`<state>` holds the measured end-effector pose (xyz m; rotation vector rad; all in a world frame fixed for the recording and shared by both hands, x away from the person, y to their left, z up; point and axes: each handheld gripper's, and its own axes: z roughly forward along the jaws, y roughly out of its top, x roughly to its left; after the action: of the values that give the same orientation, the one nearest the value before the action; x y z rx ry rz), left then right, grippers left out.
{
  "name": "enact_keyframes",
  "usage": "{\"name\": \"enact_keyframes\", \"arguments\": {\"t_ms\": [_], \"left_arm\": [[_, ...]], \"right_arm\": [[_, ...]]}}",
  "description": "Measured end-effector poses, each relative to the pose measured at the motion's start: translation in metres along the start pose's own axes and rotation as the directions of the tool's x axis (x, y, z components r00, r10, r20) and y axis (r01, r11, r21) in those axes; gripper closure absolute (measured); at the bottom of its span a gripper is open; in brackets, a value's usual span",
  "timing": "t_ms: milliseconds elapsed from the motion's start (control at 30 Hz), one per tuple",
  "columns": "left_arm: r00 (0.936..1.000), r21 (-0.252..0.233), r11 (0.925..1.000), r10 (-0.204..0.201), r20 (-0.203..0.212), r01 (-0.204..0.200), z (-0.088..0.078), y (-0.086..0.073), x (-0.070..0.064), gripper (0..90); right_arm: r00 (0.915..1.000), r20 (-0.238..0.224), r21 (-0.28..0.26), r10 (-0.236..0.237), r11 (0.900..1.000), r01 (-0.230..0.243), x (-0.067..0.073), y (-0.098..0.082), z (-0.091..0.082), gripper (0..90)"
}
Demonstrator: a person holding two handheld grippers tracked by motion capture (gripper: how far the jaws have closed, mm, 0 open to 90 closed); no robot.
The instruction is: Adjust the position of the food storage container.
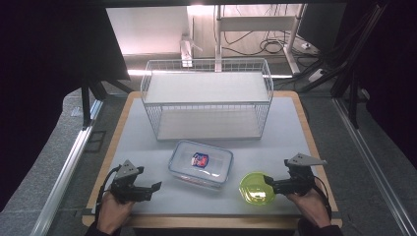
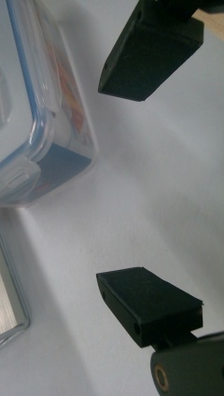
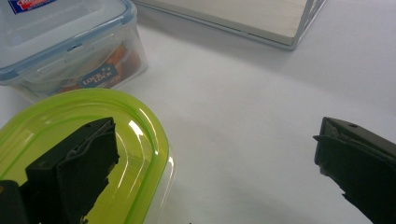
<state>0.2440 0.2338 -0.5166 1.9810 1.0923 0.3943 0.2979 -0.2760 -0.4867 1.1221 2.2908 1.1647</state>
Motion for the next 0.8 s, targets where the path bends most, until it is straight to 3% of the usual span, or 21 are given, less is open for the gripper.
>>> {"name": "enact_keyframes", "arguments": {"t_ms": [100, 367, 533, 733, 767, 800], "left_arm": [[0.9999, 0.006, 0.9999, 0.014, -0.004, -0.014, 0.0013, -0.0001, -0.0023, 7.4], [0.9989, -0.001, 0.9993, 0.037, -0.028, -0.037, 0.0021, 0.0003, -0.0057, 3.2], [0.9990, -0.009, 0.9990, 0.044, -0.007, -0.044, 0.0015, 0.0003, -0.0060, 2.4], [0.9982, 0.000, 0.9987, 0.052, -0.031, -0.052, 0.0032, 0.0008, -0.0073, 4.4], [0.9976, 0.004, 0.9985, 0.055, -0.042, -0.055, 0.0034, 0.0007, -0.0076, 5.9], [0.9976, 0.004, 0.9985, 0.055, -0.042, -0.055, 0.0034, 0.0007, -0.0076, 6.6]], "right_arm": [[0.9998, -0.018, -0.005, 0.002, 1.000, -0.002, 0.0008, 0.0013, -0.0016, 0.0], [0.9994, 0.001, -0.001, 0.036, 0.999, -0.036, 0.0008, 0.0023, -0.0031, 3.1], [0.9994, 0.008, 0.007, 0.033, 0.999, -0.033, 0.0025, 0.0028, -0.0029, 7.1], [0.9990, 0.014, 0.012, 0.042, 0.999, -0.042, 0.0040, 0.0040, -0.0053, 16.2], [0.9991, -0.008, 0.008, 0.041, 0.999, -0.041, 0.0038, 0.0048, -0.0067, 22.2], [0.9991, -0.008, 0.008, 0.041, 0.999, -0.041, 0.0038, 0.0048, -0.0067, 22.2]]}}
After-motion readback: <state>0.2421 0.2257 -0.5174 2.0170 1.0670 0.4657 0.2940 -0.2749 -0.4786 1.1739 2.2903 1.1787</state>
